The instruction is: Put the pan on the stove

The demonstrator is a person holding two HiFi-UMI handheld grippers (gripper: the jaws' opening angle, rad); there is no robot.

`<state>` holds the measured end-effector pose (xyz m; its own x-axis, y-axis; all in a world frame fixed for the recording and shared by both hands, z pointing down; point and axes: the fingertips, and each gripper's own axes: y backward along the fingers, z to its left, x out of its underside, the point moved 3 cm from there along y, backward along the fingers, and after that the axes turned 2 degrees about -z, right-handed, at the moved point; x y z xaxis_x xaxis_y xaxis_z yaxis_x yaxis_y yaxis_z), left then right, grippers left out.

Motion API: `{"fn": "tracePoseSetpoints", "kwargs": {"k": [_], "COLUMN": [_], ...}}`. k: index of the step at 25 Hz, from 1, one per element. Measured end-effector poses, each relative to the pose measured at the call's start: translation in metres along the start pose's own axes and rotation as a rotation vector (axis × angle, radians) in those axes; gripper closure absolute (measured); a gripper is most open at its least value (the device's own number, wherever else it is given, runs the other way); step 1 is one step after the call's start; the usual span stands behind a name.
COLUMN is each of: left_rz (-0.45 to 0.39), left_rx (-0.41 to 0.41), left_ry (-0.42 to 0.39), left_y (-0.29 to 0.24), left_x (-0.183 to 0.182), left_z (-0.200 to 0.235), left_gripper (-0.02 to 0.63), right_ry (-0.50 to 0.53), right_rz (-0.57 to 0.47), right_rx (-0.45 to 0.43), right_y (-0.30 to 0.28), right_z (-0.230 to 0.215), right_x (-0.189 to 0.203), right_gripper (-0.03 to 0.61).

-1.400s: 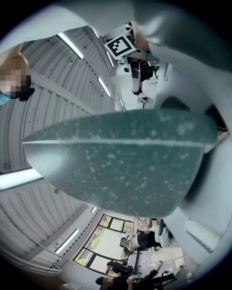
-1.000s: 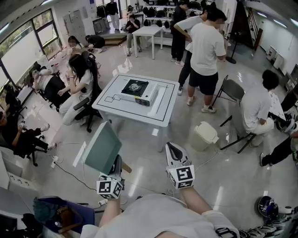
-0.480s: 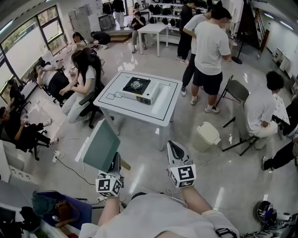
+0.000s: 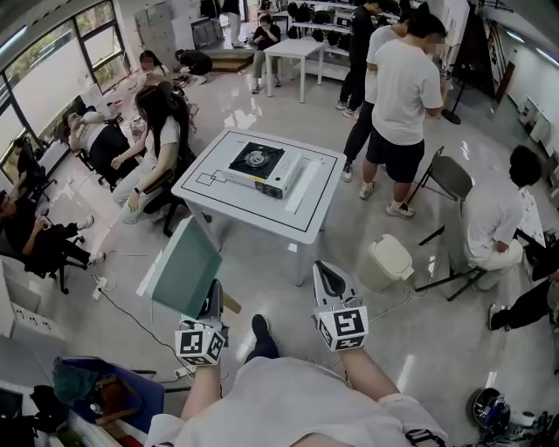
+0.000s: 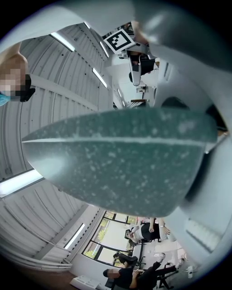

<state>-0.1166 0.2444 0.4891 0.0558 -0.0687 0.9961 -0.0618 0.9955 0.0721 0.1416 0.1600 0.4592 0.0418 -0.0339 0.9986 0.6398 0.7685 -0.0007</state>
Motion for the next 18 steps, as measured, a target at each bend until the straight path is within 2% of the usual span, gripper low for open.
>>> {"fn": "tracePoseSetpoints", "kwargs": {"k": [6, 18], "left_rz": [-0.009, -0.025], "left_rx": [0.017, 0.121], "left_ry": [0.003, -0.017], "left_y": [-0.072, -0.270], "left_x": [0.016, 0.020], "left_z": [0.033, 0.153], "left_gripper": [0.494, 0.494], "right_ry": [0.013, 0.036], "right_rz": [0.006, 0.019], "right_rx": [0.024, 0.096], "right_y": [-0.069, -0.288], "right_z": [-0.027, -0.066], "right_x": [0.011, 0.019], "right_gripper": [0.569, 0.569]}}
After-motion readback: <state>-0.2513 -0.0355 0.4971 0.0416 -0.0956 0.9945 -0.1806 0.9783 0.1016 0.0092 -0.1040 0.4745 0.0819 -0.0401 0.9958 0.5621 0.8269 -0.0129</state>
